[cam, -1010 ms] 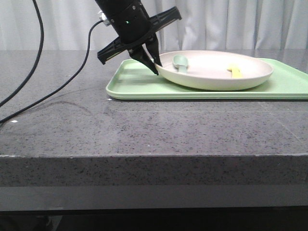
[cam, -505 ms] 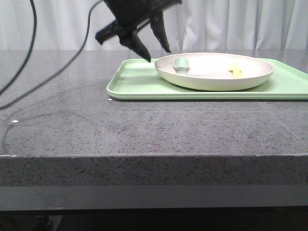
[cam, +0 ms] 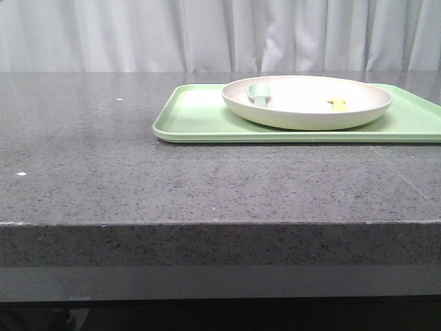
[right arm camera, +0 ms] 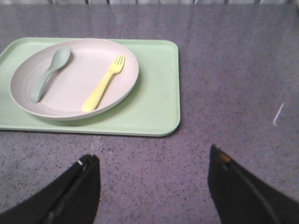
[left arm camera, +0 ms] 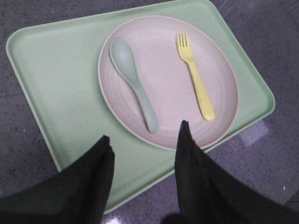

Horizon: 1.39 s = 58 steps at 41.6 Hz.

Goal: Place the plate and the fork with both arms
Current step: 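Open the left gripper and raise it away from the plate, then lower the right gripper onto the yellow fork and close it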

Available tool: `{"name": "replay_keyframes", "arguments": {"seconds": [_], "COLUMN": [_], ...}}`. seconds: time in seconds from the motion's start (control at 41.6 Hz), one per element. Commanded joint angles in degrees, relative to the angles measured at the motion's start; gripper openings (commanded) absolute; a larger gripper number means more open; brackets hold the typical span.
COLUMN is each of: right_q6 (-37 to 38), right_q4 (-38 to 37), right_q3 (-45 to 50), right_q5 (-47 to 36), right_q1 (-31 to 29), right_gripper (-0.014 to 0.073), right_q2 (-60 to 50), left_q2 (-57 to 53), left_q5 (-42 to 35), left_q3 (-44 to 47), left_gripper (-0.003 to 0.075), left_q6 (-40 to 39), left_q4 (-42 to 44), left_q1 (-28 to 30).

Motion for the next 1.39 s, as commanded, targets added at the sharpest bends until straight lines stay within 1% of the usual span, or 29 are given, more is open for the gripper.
{"name": "replay_keyframes", "arguments": {"seconds": [0.0,0.048,0.096,0.144,0.289,0.457,0.529,0.601,0.721,0.914,0.986,1.106,1.154,1.371], "right_q6": [-3.3,-5.5,-6.8,-7.6,-8.0,-8.0,-8.0,-8.0,-8.0,-6.1,-3.2,4.7,6.2,6.4], "right_q4": [3.4,5.4,7.2,8.3,9.2,9.5,9.6,9.6,9.6,8.9,6.9,-0.7,-2.3,-2.5], "right_q3": [-4.1,-5.2,-6.2,-6.9,-9.3,-13.2,-15.3,-17.6,-22.2,-30.0,-33.2,-39.2,-41.4,-49.3], "right_q5": [-0.8,0.1,0.6,0.8,2.2,4.4,5.5,6.6,8.1,10.6,11.2,14.5,16.2,20.7], "right_q1": [0.6,1.4,2.3,3.0,5.5,9.0,10.5,11.8,13.3,13.4,13.4,13.4,13.4,13.7], "right_gripper": [0.0517,0.0517,0.0517,0.0517,0.0517,0.0515,0.0491,0.0463,0.0444,0.0442,0.0442,0.0442,0.0442,0.0442], "right_q2": [3.5,4.9,6.3,7.6,11.7,18.1,21.5,25.0,31.5,41.8,45.8,52.3,54.4,61.7], "left_q2": [-8.1,-10.8,-13.6,-16.5,-26.0,-35.4,-38.4,-40.5,-42.4,-42.7,-42.7,-42.7,-42.7,-42.7], "left_q5": [-4.1,-4.0,-3.5,-3.3,-3.5,-3.8,-3.8,-3.8,-3.6,-3.1,-3.1,-3.1,-3.1,-3.2], "left_q3": [6.0,10.1,14.1,18.0,29.0,37.5,40.0,41.5,43.0,43.0,43.0,43.0,43.0,43.0], "left_gripper": [0.0316,0.0316,0.0316,0.0316,0.0316,0.0316,0.0316,0.0316,0.0316,0.0316,0.0316,0.0316,0.0316,0.0316], "left_q6": [8.4,11.8,14.5,15.6,17.1,17.1,17.1,17.1,17.1,17.1,17.1,17.1,17.1,17.1], "left_q4": [-9.1,-14.1,-16.5,-17.0,-15.0,-10.3,-9.1,-8.5,-8.4,-7.7,-7.5,-6.9,-6.8,-6.7], "left_q1": [3.5,5.8,8.1,10.1,14.3,15.0,15.0,15.0,15.0,15.0,15.0,15.0,15.0,15.0]}}
